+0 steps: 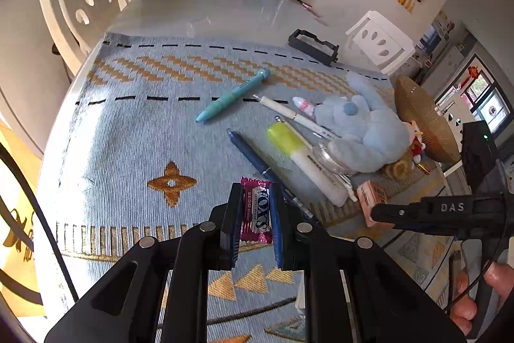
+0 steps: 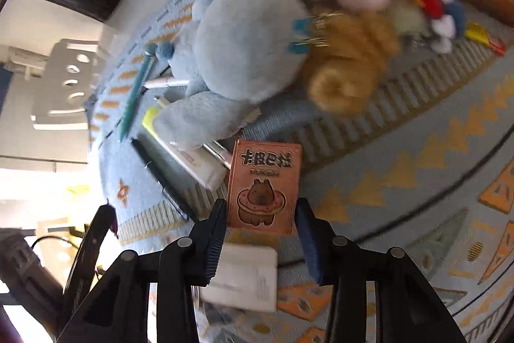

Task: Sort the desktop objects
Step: 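Carry the candy pack and capybara box over the gold bowl and open both tools, then move both open tools back over the rug, then grasp the light blue pen with the left tool while the right tool grasps the dark blue pen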

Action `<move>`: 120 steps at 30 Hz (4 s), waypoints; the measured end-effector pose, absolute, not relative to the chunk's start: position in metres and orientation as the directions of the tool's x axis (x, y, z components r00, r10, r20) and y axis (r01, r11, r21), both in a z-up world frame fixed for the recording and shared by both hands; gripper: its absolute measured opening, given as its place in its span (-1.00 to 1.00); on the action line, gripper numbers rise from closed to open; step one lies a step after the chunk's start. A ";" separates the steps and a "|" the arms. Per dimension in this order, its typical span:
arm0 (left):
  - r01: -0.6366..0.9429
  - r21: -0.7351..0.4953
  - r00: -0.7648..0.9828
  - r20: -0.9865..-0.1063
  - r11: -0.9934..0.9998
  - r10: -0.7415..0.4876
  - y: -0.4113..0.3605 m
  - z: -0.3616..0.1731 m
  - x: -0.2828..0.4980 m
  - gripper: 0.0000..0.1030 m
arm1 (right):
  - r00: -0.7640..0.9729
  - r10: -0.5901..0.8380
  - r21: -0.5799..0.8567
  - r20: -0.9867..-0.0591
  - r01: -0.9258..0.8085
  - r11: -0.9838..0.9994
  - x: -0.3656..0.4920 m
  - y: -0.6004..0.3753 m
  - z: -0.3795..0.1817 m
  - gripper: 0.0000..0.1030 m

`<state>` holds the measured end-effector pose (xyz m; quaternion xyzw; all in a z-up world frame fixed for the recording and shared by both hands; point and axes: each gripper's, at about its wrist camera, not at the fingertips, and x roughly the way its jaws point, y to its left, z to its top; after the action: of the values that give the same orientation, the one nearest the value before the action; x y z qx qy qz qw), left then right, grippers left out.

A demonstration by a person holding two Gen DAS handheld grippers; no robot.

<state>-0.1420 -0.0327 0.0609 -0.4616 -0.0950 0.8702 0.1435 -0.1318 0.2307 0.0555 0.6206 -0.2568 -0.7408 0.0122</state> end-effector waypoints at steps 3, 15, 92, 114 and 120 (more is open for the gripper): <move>-0.191 -0.293 -0.543 -0.764 -0.937 0.349 -0.021 0.075 -0.135 -0.74 | -0.280 -0.333 0.403 -0.900 -0.251 -0.880 -0.106 0.254 0.077 -0.21; -0.311 -0.292 -0.570 -0.704 -0.904 0.423 0.066 0.140 -0.121 -0.74 | -0.457 -0.312 0.442 -0.833 -0.210 -0.872 -0.054 0.338 0.144 -0.21; -0.401 -0.165 -0.346 -0.884 -0.901 0.315 -0.012 0.018 -0.295 0.00 | -0.279 -0.353 0.216 -0.893 0.422 -0.880 -0.149 0.106 0.079 -0.01; -0.487 -0.065 -0.454 -0.833 -0.871 0.316 -0.001 0.019 -0.285 -0.83 | -0.240 -0.350 0.208 -0.906 0.467 -0.859 -0.178 0.082 0.043 -0.81; -0.380 -0.204 -0.487 -0.785 -0.902 0.382 -0.032 0.049 -0.266 -0.84 | -0.253 -0.477 0.376 -0.842 0.358 -0.855 -0.179 0.129 0.072 -0.81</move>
<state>-0.2660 -0.0317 0.0491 -0.4557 -0.0013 0.8623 0.2210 -0.1790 0.1287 0.0722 0.5510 -0.0540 -0.7898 0.2641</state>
